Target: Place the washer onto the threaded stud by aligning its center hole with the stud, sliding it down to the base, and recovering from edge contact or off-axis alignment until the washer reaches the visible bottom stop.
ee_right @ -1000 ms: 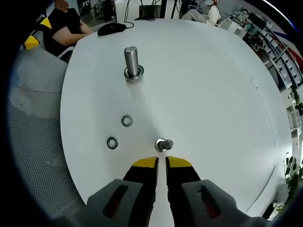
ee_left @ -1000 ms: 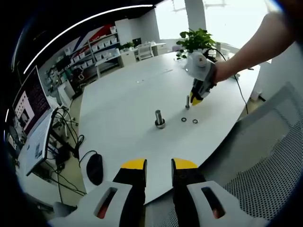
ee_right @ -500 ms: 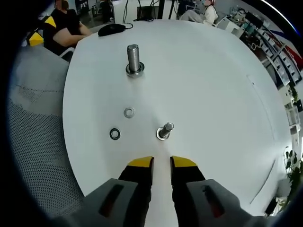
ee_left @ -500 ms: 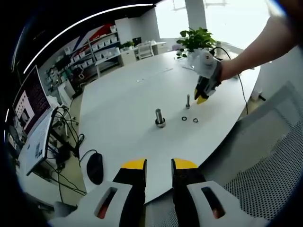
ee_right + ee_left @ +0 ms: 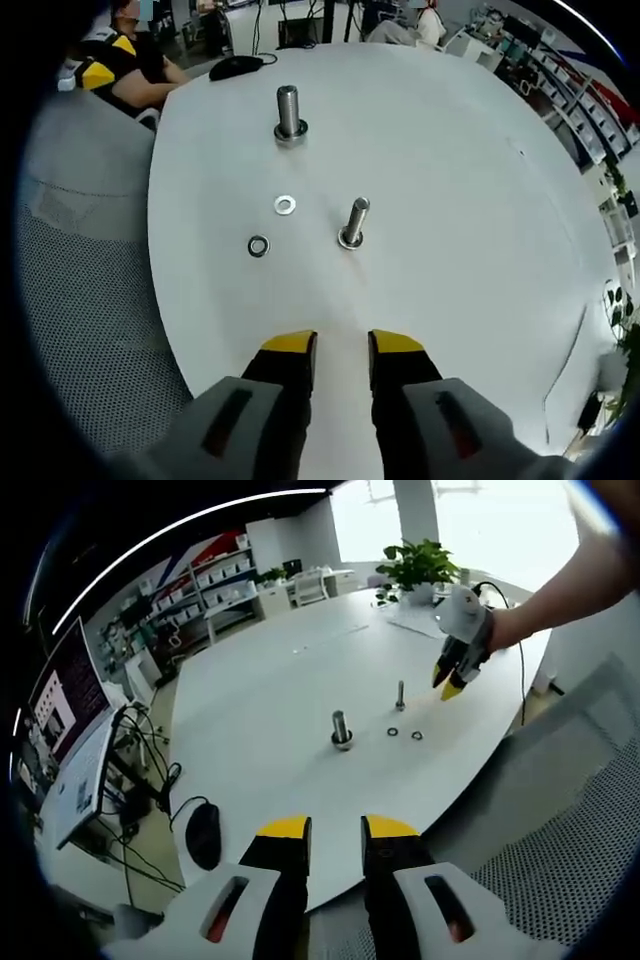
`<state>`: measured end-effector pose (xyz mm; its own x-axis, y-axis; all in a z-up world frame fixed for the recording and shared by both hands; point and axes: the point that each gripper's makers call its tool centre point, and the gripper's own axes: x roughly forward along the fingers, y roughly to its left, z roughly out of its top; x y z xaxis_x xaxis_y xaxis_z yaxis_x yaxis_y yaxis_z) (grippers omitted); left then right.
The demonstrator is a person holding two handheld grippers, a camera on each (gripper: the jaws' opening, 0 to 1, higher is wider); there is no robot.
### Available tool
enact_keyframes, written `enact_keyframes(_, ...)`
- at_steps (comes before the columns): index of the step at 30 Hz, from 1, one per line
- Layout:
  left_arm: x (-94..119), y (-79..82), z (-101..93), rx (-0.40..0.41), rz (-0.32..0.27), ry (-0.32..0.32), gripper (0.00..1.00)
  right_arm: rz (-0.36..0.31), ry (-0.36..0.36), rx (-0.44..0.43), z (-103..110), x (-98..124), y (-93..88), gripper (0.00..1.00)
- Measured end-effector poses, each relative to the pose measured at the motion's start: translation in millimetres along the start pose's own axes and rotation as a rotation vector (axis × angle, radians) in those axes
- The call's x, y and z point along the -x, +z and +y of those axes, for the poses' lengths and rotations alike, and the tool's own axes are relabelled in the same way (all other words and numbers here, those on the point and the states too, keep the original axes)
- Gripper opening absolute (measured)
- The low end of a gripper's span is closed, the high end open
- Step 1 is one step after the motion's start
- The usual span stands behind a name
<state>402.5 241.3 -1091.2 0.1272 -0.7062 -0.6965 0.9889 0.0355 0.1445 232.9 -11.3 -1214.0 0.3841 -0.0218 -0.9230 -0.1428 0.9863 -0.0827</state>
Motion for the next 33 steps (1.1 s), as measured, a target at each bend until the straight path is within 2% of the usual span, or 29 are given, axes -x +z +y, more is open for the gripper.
enact_keyframes(5, 1, -2.2, -4.4, -0.014, 0.028, -0.007, 0.18, 0.007, 0.023, 0.01, 8, -11, 3.7, 0.27)
enact_keyframes(7, 1, -2.1, -3.4, -0.015, 0.021, -0.004, 0.18, -0.001, 0.031, 0.013, 13, -13, 11.2, 0.29)
enact_keyframes(9, 1, -1.6, -2.0, -0.009, 0.014, -0.001, 0.18, -0.029, 0.051, -0.008, 33, 1, 21.5, 0.29)
enact_keyframes(10, 0, -2.0, -1.0, -0.009, 0.013, 0.0, 0.18, -0.044, 0.056, -0.015, 35, -1, 27.6, 0.29)
enact_keyframes(12, 0, -0.9, -1.8, -0.017, 0.008, -0.006, 0.18, -0.042, 0.061, 0.001, 35, -14, 36.2, 0.29)
enact_keyframes(15, 0, 0.6, -4.1, -0.022, 0.006, -0.01, 0.18, -0.044, 0.082, 0.017, 41, -21, 43.3, 0.29)
enact_keyframes(21, 2, 4.0, -2.8, -0.028, -0.02, -0.007, 0.17, -0.014, 0.122, 0.007, 68, -24, 49.1, 0.3)
enact_keyframes(23, 4, 7.7, -8.0, -0.035, -0.035, -0.025, 0.17, 0.008, 0.123, 0.026, 67, -32, 51.6, 0.3)
enact_keyframes(26, 4, 7.9, -14.5, -0.06, -0.039, -0.042, 0.17, 0.026, 0.115, 0.025, 66, -32, 51.7, 0.3)
enact_keyframes(33, 5, 12.0, -14.2, -0.05, -0.065, -0.047, 0.17, 0.087, 0.099, -0.01, 65, -39, 52.3, 0.29)
